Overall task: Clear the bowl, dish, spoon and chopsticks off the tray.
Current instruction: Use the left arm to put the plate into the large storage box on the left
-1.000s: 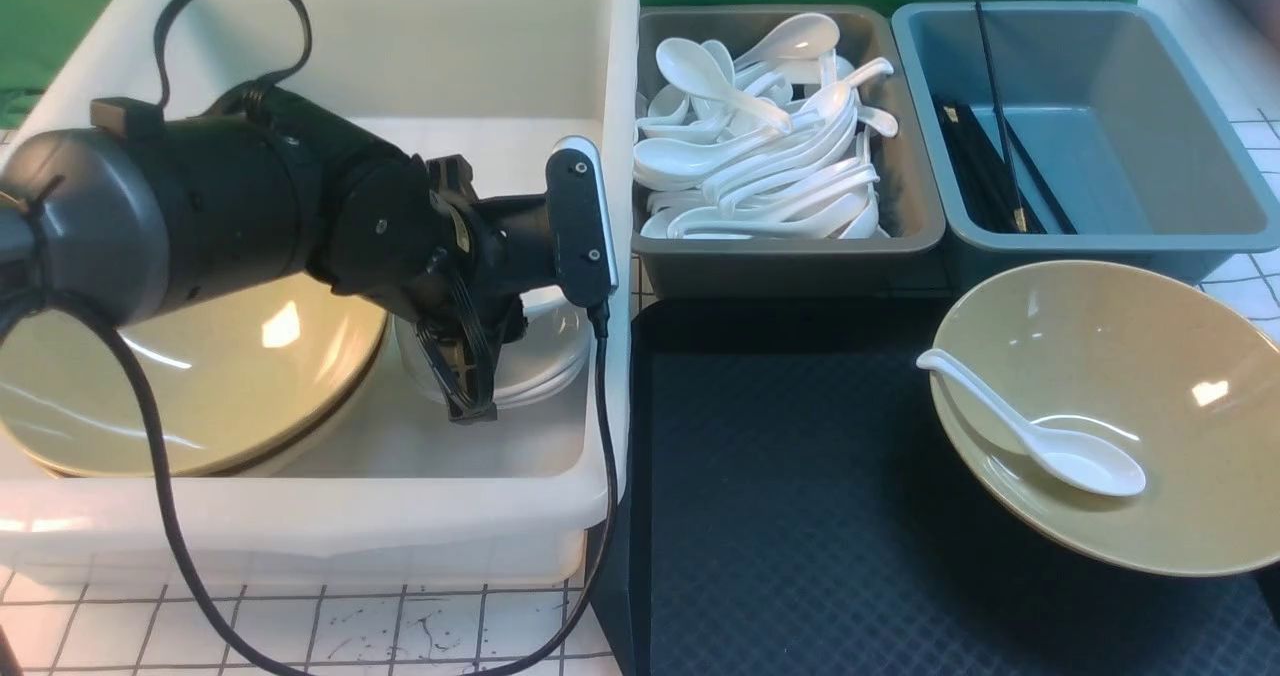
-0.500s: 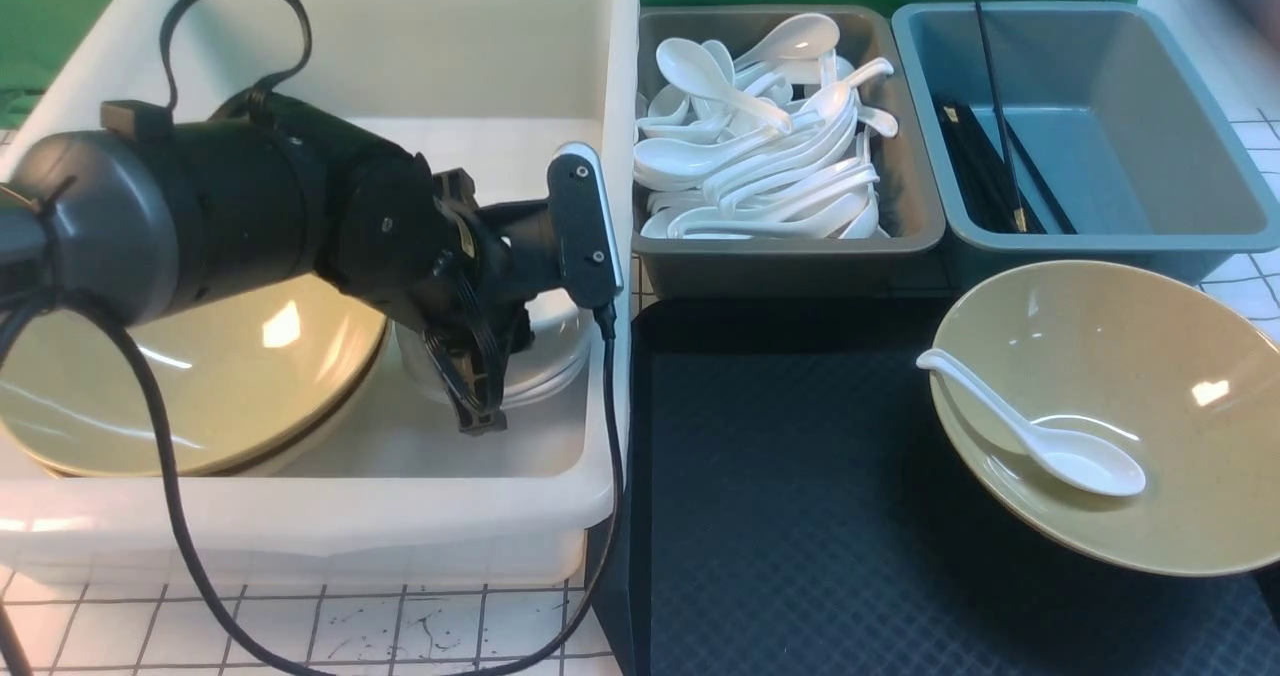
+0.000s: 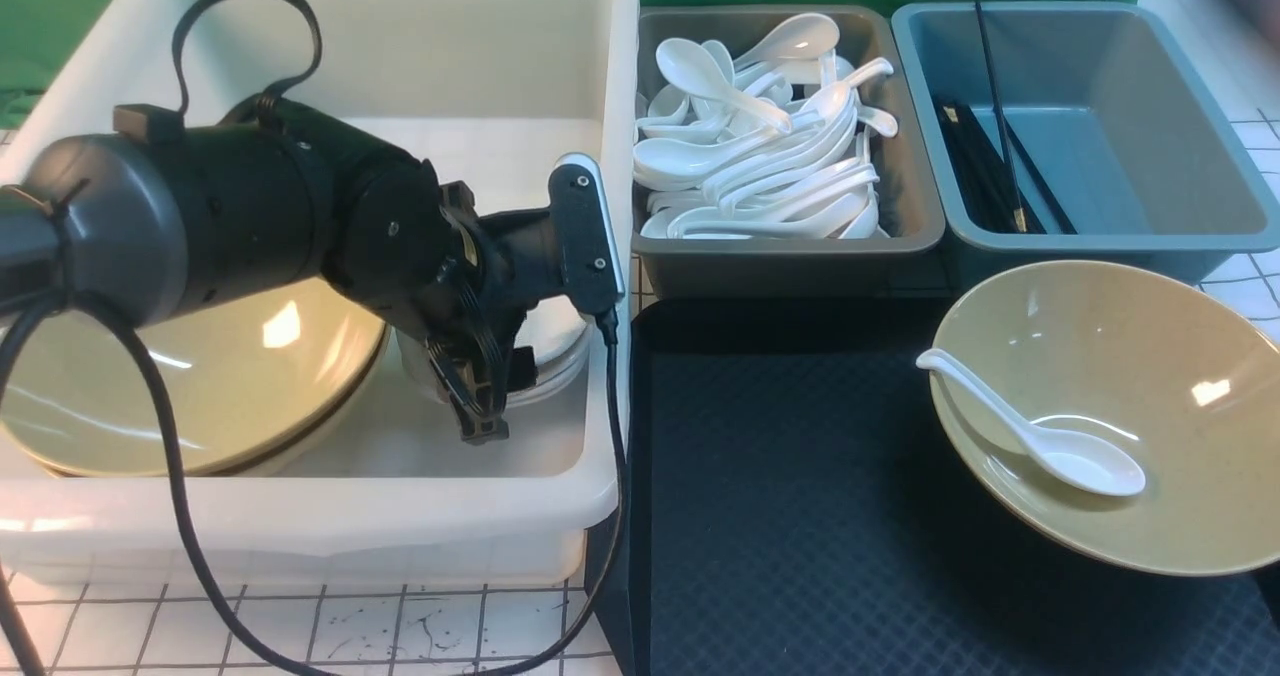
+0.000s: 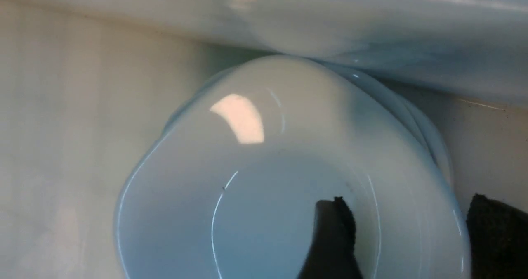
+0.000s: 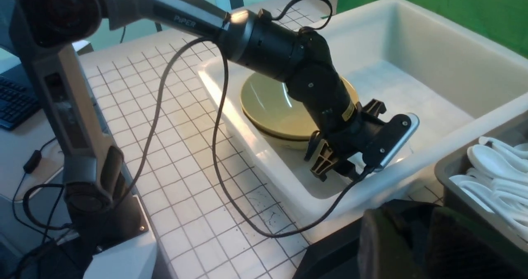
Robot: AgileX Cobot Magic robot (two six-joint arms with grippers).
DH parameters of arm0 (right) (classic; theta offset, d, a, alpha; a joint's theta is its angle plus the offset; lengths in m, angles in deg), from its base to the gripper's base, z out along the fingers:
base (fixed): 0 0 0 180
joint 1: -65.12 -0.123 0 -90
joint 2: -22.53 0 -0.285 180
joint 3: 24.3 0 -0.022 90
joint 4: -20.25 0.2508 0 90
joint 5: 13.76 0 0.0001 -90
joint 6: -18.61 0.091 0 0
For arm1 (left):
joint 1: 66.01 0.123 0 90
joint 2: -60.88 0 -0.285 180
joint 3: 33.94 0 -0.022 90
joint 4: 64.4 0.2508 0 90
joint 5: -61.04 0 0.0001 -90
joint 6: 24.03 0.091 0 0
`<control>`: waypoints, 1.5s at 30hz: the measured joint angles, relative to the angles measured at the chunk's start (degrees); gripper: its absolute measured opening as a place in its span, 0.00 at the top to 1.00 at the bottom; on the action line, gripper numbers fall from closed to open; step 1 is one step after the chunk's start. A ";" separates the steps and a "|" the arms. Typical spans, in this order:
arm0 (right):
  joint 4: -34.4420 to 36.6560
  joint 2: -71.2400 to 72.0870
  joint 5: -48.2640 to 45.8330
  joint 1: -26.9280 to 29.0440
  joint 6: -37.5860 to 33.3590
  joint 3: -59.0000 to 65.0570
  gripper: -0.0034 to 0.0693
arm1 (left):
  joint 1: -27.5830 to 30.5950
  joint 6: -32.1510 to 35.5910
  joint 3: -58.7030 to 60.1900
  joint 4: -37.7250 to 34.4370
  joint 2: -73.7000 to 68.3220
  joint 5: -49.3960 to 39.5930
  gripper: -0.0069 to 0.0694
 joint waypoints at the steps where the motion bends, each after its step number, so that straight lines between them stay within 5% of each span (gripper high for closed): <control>1: 0.04 0.00 -0.05 0.00 0.01 -0.02 0.72 | 0.00 0.00 0.00 -0.05 0.24 0.00 0.36; 6: 0.58 0.00 -0.30 0.00 -0.90 -0.07 0.72 | 0.00 -0.11 0.00 -0.71 4.87 0.00 0.18; 12: 1.72 0.00 -0.36 0.00 -1.69 -0.07 0.72 | 0.00 -2.41 0.00 -3.36 10.76 -0.74 0.16; 14: 2.03 0.00 -0.36 0.00 -2.13 -0.07 0.72 | 0.06 -6.83 0.00 -4.82 12.21 -1.22 0.22; 19: 2.90 0.00 -0.45 0.00 -2.98 -0.07 0.72 | 3.86 -24.13 0.00 -6.19 13.27 -3.22 0.71; 22: 3.63 0.00 -0.95 0.00 -3.66 -0.07 0.72 | 6.64 -29.95 0.00 -6.19 12.91 -3.70 0.87; 45: 5.15 0.00 -3.43 0.00 -4.01 -0.07 0.72 | 10.42 -31.46 0.00 -7.21 1.28 -2.16 0.91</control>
